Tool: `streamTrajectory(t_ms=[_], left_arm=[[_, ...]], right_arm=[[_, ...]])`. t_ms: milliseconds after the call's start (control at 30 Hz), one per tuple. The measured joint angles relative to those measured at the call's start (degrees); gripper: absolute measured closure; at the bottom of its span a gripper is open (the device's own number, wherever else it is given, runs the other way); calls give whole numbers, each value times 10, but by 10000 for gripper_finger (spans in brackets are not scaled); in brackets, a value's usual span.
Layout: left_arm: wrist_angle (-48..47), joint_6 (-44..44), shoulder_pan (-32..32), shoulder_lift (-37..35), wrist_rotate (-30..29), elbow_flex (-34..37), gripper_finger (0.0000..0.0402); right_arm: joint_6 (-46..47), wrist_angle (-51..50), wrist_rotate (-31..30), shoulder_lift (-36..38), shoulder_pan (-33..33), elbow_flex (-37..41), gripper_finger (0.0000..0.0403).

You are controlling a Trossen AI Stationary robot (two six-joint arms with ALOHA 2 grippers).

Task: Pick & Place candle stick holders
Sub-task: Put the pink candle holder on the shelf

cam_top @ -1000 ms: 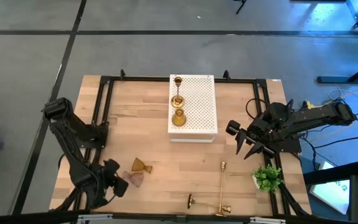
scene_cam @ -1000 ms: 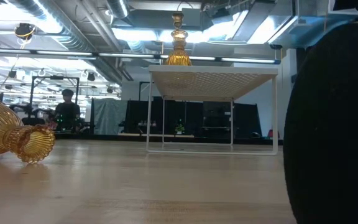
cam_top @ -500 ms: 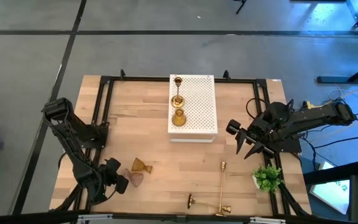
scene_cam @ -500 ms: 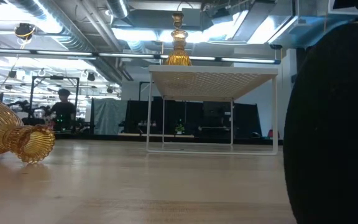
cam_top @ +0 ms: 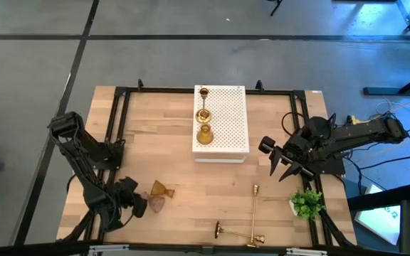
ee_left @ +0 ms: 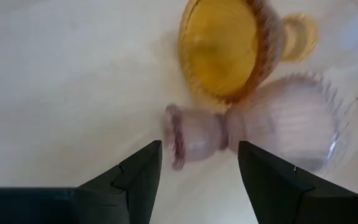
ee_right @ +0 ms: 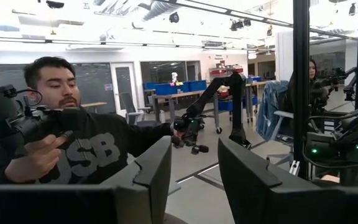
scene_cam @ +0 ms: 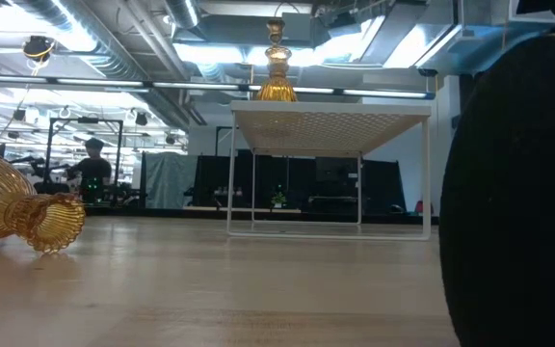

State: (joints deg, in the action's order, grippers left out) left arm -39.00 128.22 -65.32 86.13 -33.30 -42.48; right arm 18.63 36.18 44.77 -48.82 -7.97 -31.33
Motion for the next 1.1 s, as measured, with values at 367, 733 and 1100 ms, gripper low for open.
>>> streamTrajectory(t_ms=[367,733,1100], left_arm=[[36,-11,2,0,-20,0,194],[96,-46,2,3,-68,0,194],[159,-36,5,59,-64,0,194]], right_arm=[[0,0,0,0,0,0,270],[0,0,-2,0,0,0,270],[0,0,-2,0,0,0,270]])
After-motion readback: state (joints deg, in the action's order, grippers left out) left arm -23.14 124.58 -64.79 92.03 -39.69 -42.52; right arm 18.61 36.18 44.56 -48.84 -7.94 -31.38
